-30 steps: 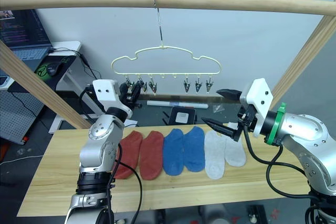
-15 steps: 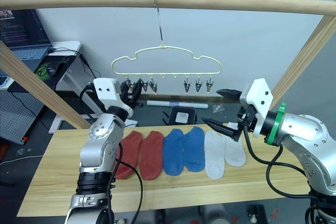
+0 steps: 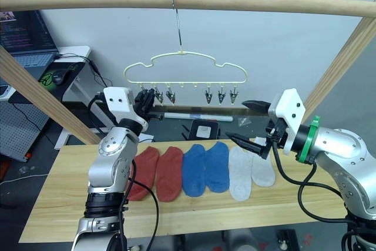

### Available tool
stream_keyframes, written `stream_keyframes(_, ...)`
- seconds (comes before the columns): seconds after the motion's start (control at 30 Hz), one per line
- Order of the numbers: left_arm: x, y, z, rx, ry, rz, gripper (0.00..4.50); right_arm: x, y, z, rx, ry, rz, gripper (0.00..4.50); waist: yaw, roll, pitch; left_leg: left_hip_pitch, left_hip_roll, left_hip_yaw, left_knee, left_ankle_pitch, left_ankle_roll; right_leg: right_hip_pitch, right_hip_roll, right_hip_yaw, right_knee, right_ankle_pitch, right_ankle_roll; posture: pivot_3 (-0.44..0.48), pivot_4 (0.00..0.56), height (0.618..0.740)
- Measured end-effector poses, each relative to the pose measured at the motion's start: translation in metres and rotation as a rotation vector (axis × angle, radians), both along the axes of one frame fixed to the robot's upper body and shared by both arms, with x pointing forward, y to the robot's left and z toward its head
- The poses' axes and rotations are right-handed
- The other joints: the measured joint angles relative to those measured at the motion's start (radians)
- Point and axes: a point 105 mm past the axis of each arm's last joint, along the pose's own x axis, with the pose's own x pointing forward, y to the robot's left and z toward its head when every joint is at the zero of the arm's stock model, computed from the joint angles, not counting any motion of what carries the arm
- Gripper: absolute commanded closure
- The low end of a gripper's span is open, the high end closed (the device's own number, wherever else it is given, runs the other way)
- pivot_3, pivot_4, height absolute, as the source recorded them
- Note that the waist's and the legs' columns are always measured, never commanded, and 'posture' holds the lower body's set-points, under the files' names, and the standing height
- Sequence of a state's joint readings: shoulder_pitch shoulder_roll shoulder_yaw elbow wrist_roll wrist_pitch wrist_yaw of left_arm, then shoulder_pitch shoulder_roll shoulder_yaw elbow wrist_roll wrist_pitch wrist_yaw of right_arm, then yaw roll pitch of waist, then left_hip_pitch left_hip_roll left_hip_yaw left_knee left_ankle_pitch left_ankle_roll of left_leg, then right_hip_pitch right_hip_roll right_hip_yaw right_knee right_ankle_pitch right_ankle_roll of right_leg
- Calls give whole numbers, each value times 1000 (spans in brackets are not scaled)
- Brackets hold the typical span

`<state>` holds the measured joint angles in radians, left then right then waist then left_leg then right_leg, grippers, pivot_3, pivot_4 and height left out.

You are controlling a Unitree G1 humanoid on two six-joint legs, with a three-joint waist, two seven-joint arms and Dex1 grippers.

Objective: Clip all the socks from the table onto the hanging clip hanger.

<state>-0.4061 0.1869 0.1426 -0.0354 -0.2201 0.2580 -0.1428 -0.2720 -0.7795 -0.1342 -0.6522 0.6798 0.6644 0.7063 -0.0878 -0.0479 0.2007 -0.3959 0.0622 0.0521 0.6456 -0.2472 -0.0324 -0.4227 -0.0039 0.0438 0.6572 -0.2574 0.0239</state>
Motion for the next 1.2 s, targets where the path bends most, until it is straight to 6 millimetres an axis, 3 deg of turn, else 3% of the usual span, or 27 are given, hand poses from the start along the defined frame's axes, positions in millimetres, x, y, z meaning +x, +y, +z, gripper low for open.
stream_keyframes(0.2,-2,2,3,38,-8,-14,4149,1,-3,-12,-48,25,-23,0,0,0,1,0,0,0,0,0,0,0,0,0,0,0,0,-187,226,735)
stream_keyframes(0.33,-6,3,6,103,3,-44,4164,7,-14,-46,-182,102,-127,0,0,-1,11,0,0,0,0,0,0,0,0,0,0,0,0,-195,256,735)
stream_keyframes(0.43,-11,6,8,149,24,-69,4170,20,-27,-70,-209,161,-267,0,-1,-1,25,0,1,0,0,0,0,-1,-1,1,1,0,0,-194,276,735)
stream_keyframes(0.77,-22,-5,21,161,64,-189,4170,73,-74,-119,-141,222,-723,0,0,5,71,-4,1,0,0,0,-1,-6,-2,2,2,0,1,-180,333,735)
stream_keyframes(1.0,-28,-8,28,163,66,-222,4175,87,-87,-159,-108,292,-828,0,0,9,102,-4,1,1,0,0,-1,-8,-3,4,3,-1,1,-153,349,735)
stream_keyframes(1.2,-31,-7,31,157,64,-225,4176,104,-90,-171,-69,288,-871,0,1,11,107,-4,1,4,0,-1,-3,-9,-3,4,4,-1,1,-144,348,735)
